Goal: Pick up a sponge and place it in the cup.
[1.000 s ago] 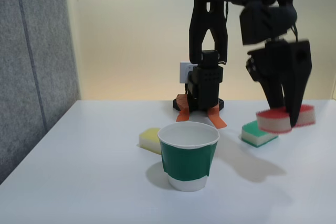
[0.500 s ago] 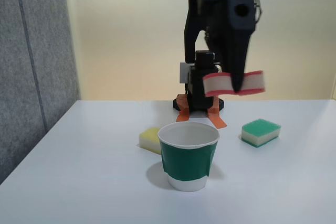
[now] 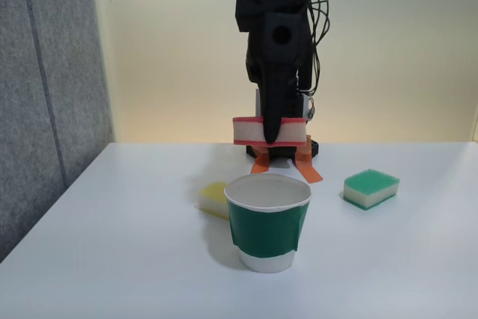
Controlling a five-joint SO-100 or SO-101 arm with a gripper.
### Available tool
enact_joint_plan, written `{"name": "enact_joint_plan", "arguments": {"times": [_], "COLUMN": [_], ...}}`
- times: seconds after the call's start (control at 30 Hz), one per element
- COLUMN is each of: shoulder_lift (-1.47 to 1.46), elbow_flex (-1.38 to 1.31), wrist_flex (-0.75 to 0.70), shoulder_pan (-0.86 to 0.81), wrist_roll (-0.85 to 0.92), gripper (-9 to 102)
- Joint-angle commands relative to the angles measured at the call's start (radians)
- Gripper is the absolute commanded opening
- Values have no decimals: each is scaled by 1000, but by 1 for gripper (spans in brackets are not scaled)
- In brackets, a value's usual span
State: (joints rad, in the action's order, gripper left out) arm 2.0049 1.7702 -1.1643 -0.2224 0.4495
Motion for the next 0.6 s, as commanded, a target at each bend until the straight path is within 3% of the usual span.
{"name": "enact_joint_plan", "arguments": {"times": [0.0, 0.57], "shoulder_lift": [-34, -218], "elbow_flex": [-61, -270], "wrist_flex": [-12, -69], "shoulder_pan": [-25, -3], "wrist_roll": [0, -29], "gripper": [0, 0]}}
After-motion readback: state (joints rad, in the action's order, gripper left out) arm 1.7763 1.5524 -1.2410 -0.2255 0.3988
